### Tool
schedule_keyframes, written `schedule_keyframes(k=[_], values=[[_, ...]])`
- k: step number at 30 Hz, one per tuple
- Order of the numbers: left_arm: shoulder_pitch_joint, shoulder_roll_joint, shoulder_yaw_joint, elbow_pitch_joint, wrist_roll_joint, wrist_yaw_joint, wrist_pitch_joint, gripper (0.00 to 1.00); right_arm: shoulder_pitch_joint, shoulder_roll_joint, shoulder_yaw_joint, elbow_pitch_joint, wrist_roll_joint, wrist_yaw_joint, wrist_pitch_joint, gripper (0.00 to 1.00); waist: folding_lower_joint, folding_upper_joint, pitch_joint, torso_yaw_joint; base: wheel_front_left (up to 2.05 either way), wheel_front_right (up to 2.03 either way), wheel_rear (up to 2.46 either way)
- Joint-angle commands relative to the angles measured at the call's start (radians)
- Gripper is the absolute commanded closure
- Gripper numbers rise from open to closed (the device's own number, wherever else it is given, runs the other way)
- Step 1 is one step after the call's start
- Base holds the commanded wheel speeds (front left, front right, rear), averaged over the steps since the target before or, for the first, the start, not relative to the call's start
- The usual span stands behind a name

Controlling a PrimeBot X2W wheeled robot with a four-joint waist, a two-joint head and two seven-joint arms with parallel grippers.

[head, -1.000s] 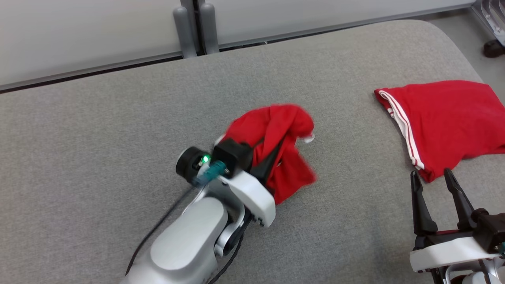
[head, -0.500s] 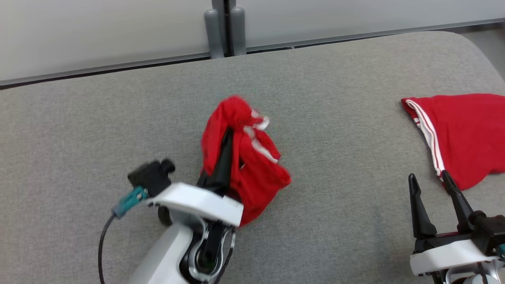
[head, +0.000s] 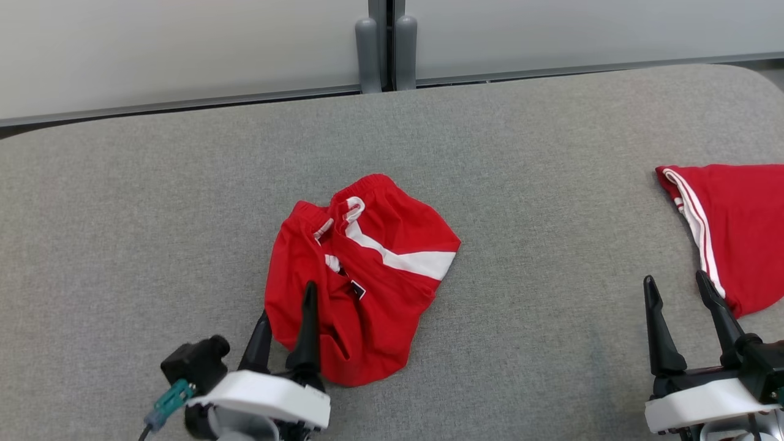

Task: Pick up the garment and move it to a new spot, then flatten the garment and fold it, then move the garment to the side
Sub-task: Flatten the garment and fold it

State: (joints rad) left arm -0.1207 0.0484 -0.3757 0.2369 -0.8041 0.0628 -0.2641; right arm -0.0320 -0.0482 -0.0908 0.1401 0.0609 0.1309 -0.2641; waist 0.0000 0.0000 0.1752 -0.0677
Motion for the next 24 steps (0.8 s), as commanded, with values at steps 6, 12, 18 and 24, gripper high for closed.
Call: schedule_keyframes(k=[6,12,18,24], values=[[0.061,0.058,0.066,-0.057,0.225,-0.013,0.0,0.0,0.024,-0.005,-0.01,-0.009,0.006,0.0,0.0,0.0,0.0,0.0,-0.03,0.003,0.0,0.0,0.0],[-0.081,0.191,0.003,-0.075,0.348,-0.06,0.108,0.0,0.005,-0.005,0.005,-0.009,0.004,0.0,0.0,0.0,0.0,0.0,-0.018,-0.006,0.0,0.0,0.0],[-0.284,0.271,-0.094,0.009,0.411,-0.141,0.336,0.0,-0.019,-0.005,0.033,-0.001,0.015,0.0,0.0,0.0,0.0,0.0,0.01,-0.038,0.0,0.0,0.0],[-0.402,0.341,-0.107,0.116,0.34,-0.181,0.525,0.0,-0.019,-0.005,0.052,0.01,0.031,0.0,0.0,0.0,0.0,0.0,0.033,-0.084,0.0,0.0,0.0]])
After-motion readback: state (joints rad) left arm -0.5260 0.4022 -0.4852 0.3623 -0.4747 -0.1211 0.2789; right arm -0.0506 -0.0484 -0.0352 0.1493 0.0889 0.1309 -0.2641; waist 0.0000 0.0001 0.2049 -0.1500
